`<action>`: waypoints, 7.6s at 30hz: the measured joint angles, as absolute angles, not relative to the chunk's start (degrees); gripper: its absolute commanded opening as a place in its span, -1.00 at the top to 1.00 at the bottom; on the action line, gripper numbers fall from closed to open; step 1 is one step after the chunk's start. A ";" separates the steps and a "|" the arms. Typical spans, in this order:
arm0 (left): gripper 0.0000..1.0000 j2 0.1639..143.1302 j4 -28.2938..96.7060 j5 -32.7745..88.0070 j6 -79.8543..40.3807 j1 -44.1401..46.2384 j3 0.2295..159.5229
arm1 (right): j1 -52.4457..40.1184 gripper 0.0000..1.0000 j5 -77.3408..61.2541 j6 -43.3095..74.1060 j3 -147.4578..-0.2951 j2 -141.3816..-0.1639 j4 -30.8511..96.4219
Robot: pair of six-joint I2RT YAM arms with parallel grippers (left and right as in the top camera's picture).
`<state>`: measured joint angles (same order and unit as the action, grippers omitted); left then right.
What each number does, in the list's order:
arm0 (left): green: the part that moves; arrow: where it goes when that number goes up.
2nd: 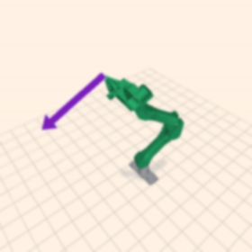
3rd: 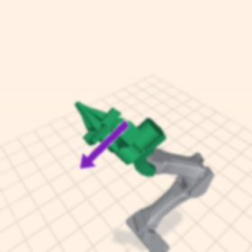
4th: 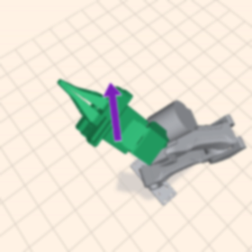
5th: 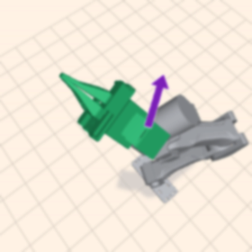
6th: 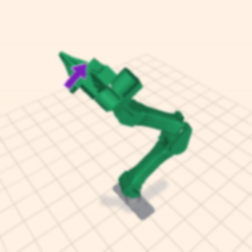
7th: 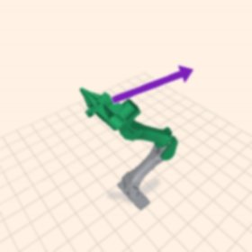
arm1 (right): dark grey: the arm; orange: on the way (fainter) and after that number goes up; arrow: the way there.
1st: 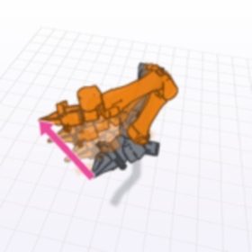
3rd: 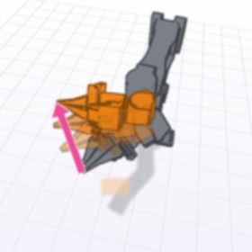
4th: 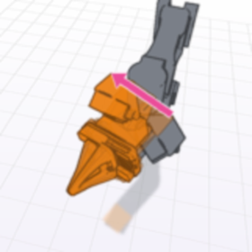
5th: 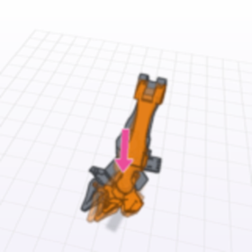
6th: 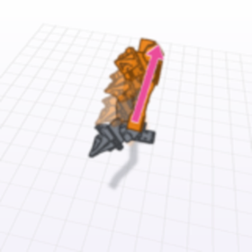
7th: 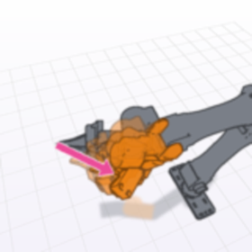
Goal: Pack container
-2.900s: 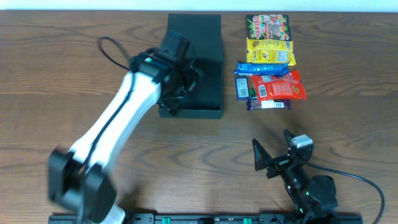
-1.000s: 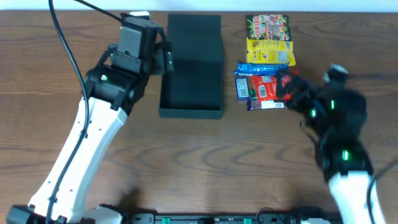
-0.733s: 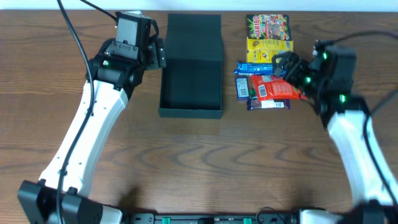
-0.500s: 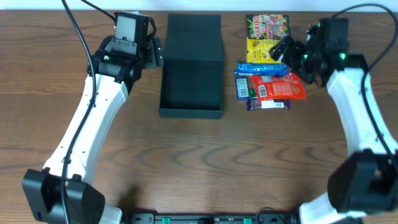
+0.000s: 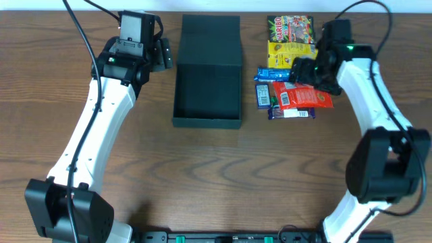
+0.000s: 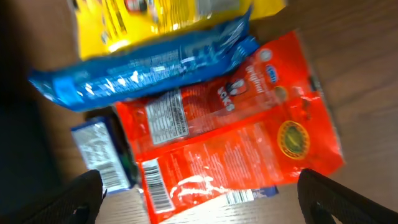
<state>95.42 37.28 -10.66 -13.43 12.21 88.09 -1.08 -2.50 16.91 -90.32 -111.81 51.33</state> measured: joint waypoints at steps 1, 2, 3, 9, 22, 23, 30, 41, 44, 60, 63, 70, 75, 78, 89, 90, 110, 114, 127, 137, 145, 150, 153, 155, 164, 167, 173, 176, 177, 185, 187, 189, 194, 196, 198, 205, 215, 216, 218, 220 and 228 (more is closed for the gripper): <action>-0.91 95.42 37.41 -10.66 -13.39 12.21 88.09 | -1.23 -0.99 -2.46 16.05 -90.32 -112.77 51.22; -0.91 95.42 37.54 -10.66 -13.19 12.21 88.09 | -1.30 -0.99 -2.37 15.16 -90.32 -113.91 51.13; -0.91 95.42 37.58 -10.66 -13.06 12.21 88.09 | -1.37 -0.98 -2.26 14.57 -90.32 -114.69 51.16; -0.91 95.42 37.93 -10.66 -12.97 12.21 88.09 | -1.41 -0.97 -1.63 11.81 -90.32 -117.97 50.30; -0.91 95.42 37.91 -10.66 -11.51 12.21 88.09 | -3.14 0.32 -0.40 7.88 -91.44 -120.40 48.62; -0.91 95.42 37.89 -10.66 -11.51 12.21 88.09 | -3.14 0.42 -0.43 8.12 -91.46 -120.40 48.69; -0.91 95.42 37.85 -10.66 -11.49 12.21 88.09 | -3.14 0.86 -0.60 7.64 -91.44 -121.47 49.47; -0.91 95.44 37.43 -10.63 -11.49 12.21 88.09 | -3.14 -0.50 -2.63 13.80 -102.39 -121.32 63.83; -0.91 95.44 37.45 -10.66 -11.49 12.21 88.09 | -3.14 -0.99 -3.03 14.83 -104.53 -117.43 64.27; -0.91 95.48 35.64 -10.50 -11.22 12.21 88.09 | 9.72 -0.98 -13.17 20.03 -69.23 -82.04 54.02; -0.91 95.48 35.68 -10.48 -11.03 12.21 88.09 | 12.21 -0.98 -17.12 23.59 -59.44 -82.13 48.93; -0.91 95.48 35.68 -10.48 -10.63 12.21 88.09 | 19.49 -0.98 -23.94 29.30 -46.50 -82.11 35.53; -0.91 95.48 35.66 -10.48 -10.63 12.21 88.09 | 19.88 -0.90 -27.90 32.51 -39.68 -82.11 24.27; -0.91 95.48 35.64 -10.48 -10.63 12.21 88.09 | 19.92 -0.83 -29.23 33.93 -36.91 -82.11 18.00; -0.91 95.48 35.68 -10.48 -10.61 12.21 88.09 | 19.92 -0.72 -30.02 35.55 -36.53 -89.93 4.91; -0.91 95.48 35.68 -10.48 -10.61 12.21 88.09 | 19.92 -0.72 -29.98 35.57 -36.53 -90.54 3.73; -0.91 95.48 35.68 -10.48 -10.02 12.21 88.09 | 19.97 0.12 -30.24 39.72 -36.53 -98.39 -12.03; -0.91 95.48 35.66 -10.48 -10.00 12.21 88.09 | 19.97 0.94 -30.26 41.12 -36.56 -98.65 -14.66; -0.91 95.48 35.66 -10.50 -10.00 12.21 88.09 | 19.97 0.97 -42.59 41.93 -46.96 -98.54 -16.43; -0.91 95.48 35.66 -10.50 -10.00 12.03 88.09 | 13.69 0.97 -56.60 41.82 -58.37 -92.84 -15.64; -0.91 95.48 35.38 -9.58 -10.00 5.52 88.20 | -4.14 0.97 -61.21 40.99 -66.92 -93.62 -15.57; -0.91 95.48 35.09 -7.49 -10.00 -0.05 88.42 | -12.73 0.97 -62.65 41.41 -71.20 -98.91 -15.84; -0.91 95.48 35.00 -6.07 -10.00 -2.96 88.79 | -16.34 0.98 -63.68 42.54 -71.96 -104.05 -15.86; -0.91 95.48 35.14 -5.67 -10.00 -4.16 88.82 | -17.87 0.97 -63.94 43.27 -72.05 -107.33 -15.84; -0.91 95.48 35.57 -4.67 -10.00 -4.80 88.82 | -18.24 0.97 -63.94 44.36 -72.05 -114.37 -15.81; -0.91 95.48 35.55 -4.67 -10.00 -4.80 88.82 | -18.33 0.97 -63.81 44.53 -72.05 -115.61 -15.75; -0.91 95.48 35.55 -4.67 -10.00 -4.80 88.82 | -19.18 0.98 -64.05 44.64 -72.07 -115.90 -15.84; -0.91 95.48 35.55 -4.67 -10.00 -4.80 88.82 | -19.40 0.97 -64.16 44.66 -72.07 -115.90 -15.84; -0.91 95.48 35.55 -4.67 -10.00 -4.80 88.82 | -19.42 0.98 -64.14 44.69 -72.07 -115.92 -15.81; -0.91 95.48 35.55 -4.67 -10.00 -4.80 88.82 | -19.40 0.97 -64.36 46.02 -72.73 -120.29 -15.90; -0.91 95.48 35.55 -4.64 -10.00 -4.80 88.82 | -19.40 0.97 -63.20 46.13 -72.73 -121.05 -15.66; -0.91 95.48 35.55 -4.64 -10.00 -4.80 88.82 | -19.40 0.92 -62.02 46.19 -72.73 -121.30 -15.66; -0.91 95.48 35.57 -4.64 -10.00 -4.80 88.82 | -19.35 -0.81 -58.74 46.50 -72.79 -121.49 -15.49; -0.91 95.48 35.55 -4.64 -10.00 -4.80 88.82 | -19.22 -0.99 -58.63 46.50 -72.88 -121.49 -15.68; -0.91 95.48 35.55 -4.64 -10.00 -4.80 88.84 | -18.94 -0.98 -59.59 46.46 -73.71 -121.49 -15.79; -0.91 95.48 35.62 -4.64 -10.00 -4.80 88.84 | -18.17 -0.98 -61.78 45.54 -79.29 -121.14 -15.09; -0.91 95.48 35.77 -4.62 -10.00 -4.78 88.84 | -17.72 -0.99 -57.06 43.09 -83.11 -119.50 -1.58; -0.91 95.48 35.77 -4.64 -10.00 -4.78 88.84 | -17.52 -0.98 -55.83 42.63 -83.09 -119.50 -0.32; -0.91 95.48 35.77 -4.64 -10.00 -4.80 88.84 | -17.28 -0.99 -54.22 41.54 -83.24 -119.31 1.23; -0.91 95.48 35.81 -4.62 -10.00 -4.78 88.84 | -17.19 -0.98 -52.07 39.64 -83.79 -118.89 5.15; -0.91 95.59 37.93 0.36 -10.00 -4.78 88.86 | -18.96 -0.98 -35.07 25.32 -95.55 -116.14 36.27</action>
